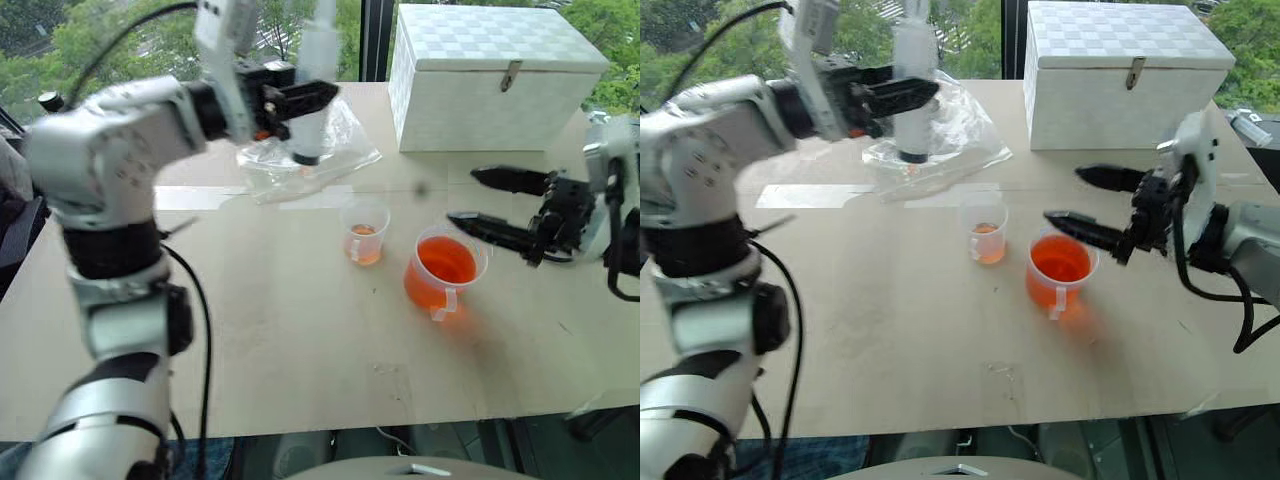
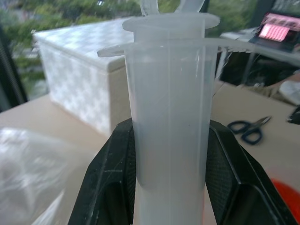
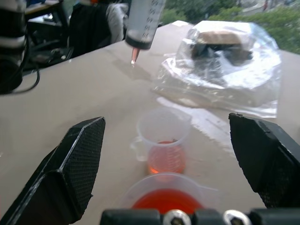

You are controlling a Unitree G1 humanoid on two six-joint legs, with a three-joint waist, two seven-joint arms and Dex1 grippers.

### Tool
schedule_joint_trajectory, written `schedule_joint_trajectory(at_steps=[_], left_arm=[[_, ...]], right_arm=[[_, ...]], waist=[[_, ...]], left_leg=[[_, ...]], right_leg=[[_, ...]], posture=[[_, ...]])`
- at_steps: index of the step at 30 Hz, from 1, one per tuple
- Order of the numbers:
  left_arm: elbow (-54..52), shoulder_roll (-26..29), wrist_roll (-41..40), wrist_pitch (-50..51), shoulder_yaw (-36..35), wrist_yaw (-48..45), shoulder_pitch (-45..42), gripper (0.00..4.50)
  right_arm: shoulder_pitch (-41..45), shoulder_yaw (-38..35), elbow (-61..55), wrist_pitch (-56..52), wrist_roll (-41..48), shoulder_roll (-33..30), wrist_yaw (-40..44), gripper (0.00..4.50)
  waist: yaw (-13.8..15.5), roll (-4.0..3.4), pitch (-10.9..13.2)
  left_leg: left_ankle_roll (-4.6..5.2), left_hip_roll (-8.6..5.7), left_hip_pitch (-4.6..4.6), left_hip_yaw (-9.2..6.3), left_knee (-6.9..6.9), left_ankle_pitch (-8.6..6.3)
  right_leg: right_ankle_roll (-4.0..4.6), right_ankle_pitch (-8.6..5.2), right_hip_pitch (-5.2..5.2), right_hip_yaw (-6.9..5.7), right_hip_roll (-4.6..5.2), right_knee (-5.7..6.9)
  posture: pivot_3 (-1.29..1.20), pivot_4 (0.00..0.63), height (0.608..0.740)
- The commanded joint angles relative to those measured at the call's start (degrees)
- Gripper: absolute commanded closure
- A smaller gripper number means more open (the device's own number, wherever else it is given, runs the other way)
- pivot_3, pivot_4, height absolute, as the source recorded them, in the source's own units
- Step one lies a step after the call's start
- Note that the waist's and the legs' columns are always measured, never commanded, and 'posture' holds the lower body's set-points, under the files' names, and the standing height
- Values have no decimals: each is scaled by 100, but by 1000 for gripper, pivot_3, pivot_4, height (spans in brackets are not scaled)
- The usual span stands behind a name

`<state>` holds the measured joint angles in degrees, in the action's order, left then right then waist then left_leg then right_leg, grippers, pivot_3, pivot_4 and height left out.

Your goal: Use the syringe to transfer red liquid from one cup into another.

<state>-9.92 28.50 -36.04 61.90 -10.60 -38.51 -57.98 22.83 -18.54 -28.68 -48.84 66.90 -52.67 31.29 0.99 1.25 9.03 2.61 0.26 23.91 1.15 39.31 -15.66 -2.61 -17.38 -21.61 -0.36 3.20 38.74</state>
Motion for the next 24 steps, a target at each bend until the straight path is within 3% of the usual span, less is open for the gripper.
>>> schedule_joint_trajectory(at_steps=[1,9,16,24], left_arm=[[-474,-460,-344,-529,-104,106,120,3149],[-291,-1416,-403,-1810,804,-678,725,3149],[58,-1590,162,-3017,1710,-1587,1123,3149],[427,-1892,859,-3914,2332,-1597,1367,3149]], right_arm=[[136,-596,137,330,26,155,-232,0],[-89,-1432,196,583,306,458,-537,0],[-183,-1556,-157,541,795,497,-966,0],[-243,-1447,-249,358,1220,204,-1113,0]], waist=[[-30,0,0],[-54,-8,-4],[-41,-14,-8],[-16,-18,-10]], left_leg=[[0,0,0,0,-2,0],[-1,2,-8,11,-9,1],[-1,2,-10,12,-9,1],[2,2,-9,13,-8,0]], right_leg=[[0,0,-2,0,-1,2],[0,0,-5,13,-7,6],[0,0,-4,15,-11,6],[0,0,-2,16,-11,4]], posture=[[0,150,740],[0,150,740],[0,150,740],[0,150,740]])
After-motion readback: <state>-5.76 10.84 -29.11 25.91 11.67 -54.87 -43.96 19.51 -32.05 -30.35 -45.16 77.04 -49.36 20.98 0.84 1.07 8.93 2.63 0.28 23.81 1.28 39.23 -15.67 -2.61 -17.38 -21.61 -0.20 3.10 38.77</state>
